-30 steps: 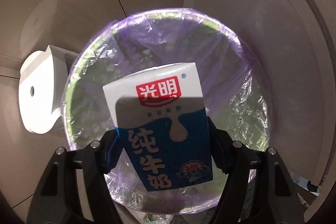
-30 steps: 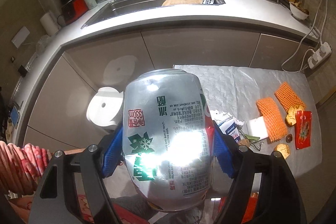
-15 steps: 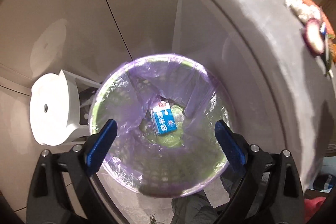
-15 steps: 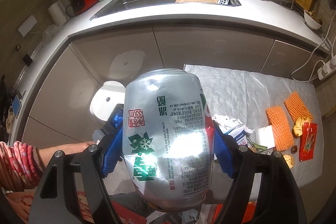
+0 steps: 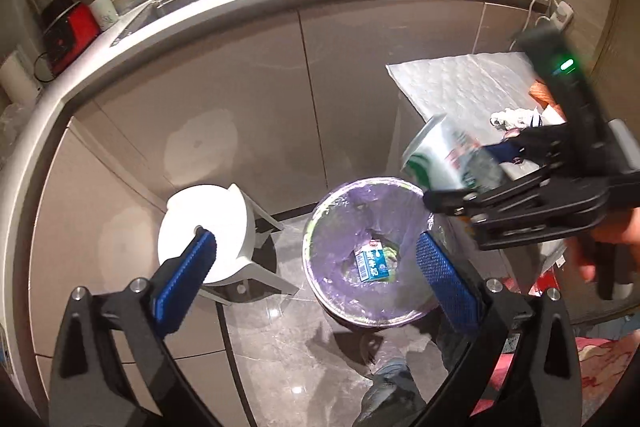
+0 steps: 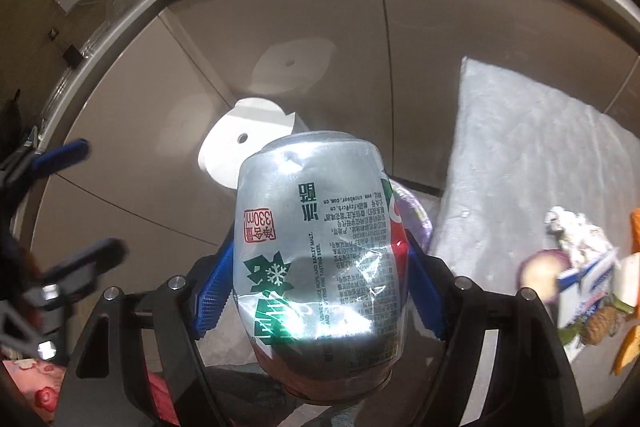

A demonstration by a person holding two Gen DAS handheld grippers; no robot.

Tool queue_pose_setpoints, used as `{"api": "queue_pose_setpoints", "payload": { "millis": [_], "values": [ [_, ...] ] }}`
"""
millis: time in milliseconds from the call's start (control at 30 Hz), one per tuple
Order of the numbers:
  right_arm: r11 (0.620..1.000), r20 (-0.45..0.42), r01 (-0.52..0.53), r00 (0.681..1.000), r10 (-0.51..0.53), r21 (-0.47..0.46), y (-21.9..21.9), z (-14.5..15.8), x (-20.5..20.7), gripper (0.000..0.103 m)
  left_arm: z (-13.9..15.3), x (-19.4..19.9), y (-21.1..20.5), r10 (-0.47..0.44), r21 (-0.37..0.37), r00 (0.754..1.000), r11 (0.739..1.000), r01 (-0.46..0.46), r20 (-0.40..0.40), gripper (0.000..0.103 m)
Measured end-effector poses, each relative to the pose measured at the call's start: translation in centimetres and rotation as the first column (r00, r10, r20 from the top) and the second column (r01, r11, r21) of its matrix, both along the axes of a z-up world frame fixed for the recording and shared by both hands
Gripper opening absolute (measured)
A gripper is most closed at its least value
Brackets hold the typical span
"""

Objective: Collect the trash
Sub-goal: 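Carry the silver can over the bin and open the right tool, then move both tools back over the table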

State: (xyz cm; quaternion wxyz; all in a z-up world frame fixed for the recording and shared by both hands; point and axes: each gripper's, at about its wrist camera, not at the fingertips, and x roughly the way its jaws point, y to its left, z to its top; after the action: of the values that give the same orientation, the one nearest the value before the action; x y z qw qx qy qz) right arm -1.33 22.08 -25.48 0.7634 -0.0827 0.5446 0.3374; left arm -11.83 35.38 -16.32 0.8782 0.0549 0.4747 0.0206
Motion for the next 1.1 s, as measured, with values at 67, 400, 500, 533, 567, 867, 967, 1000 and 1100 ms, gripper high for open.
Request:
{"api": "queue_pose_setpoints", "payload": {
  "millis": [67, 400, 500, 533, 567, 867, 967, 1000, 1100],
  "values": [
    [0.999, -0.023, -0.019, 1.000, 0.019, -0.028, 1.7, -2.7, 0.1, 0.077, 0.9, -0.7, 0.6, 0.026, 0.007, 1.000, 1.000, -0.026, 0.012, 0.096],
    [0.972, -0.107, -0.028, 0.994, 0.003, -0.234, 5.5, -11.5, 1.1, 0.093, 1.6, -2.6, 1.2, 0.057, 0.014, 0.998, 0.998, -0.057, 0.007, 0.096],
    [0.963, -0.097, -0.031, 0.995, 0.005, -0.267, 5.7, -10.5, 0.9, 0.094, 1.5, -2.6, 1.1, 0.046, 0.012, 0.999, 0.999, -0.046, 0.007, 0.096],
    [0.967, -0.084, -0.028, 0.996, 0.007, -0.255, 5.5, -9.6, 0.8, 0.094, 1.5, -2.4, 1.1, 0.043, 0.010, 0.999, 0.999, -0.043, 0.007, 0.096],
    [0.971, -0.071, -0.020, 0.997, 0.003, -0.239, 5.2, -8.6, 0.7, 0.095, 1.6, -2.2, 1.0, 0.037, 0.006, 0.999, 0.999, -0.037, 0.008, 0.096],
    [0.960, 0.154, 0.281, 0.948, -0.280, 0.016, -6.9, 8.1, 0.3, 0.101, 3.7, 0.2, -2.8, -0.100, -0.018, 0.991, 0.995, 0.101, 0.085, 0.096],
    [0.910, 0.234, 0.409, 0.880, -0.413, 0.068, -13.2, 13.1, -1.0, 0.101, 4.5, 1.4, -5.2, -0.165, -0.042, 0.980, 0.985, 0.170, 0.108, 0.096],
    [0.890, 0.255, 0.450, 0.854, -0.454, 0.079, -15.3, 14.5, -1.5, 0.101, 4.7, 1.7, -6.0, -0.188, -0.049, 0.975, 0.980, 0.195, 0.115, 0.096],
    [0.824, 0.306, 0.556, 0.771, -0.559, 0.104, -21.0, 17.4, -3.3, 0.101, 5.1, 3.1, -9.2, -0.251, -0.049, 0.959, 0.965, 0.259, 0.130, 0.096]
  ]
}}
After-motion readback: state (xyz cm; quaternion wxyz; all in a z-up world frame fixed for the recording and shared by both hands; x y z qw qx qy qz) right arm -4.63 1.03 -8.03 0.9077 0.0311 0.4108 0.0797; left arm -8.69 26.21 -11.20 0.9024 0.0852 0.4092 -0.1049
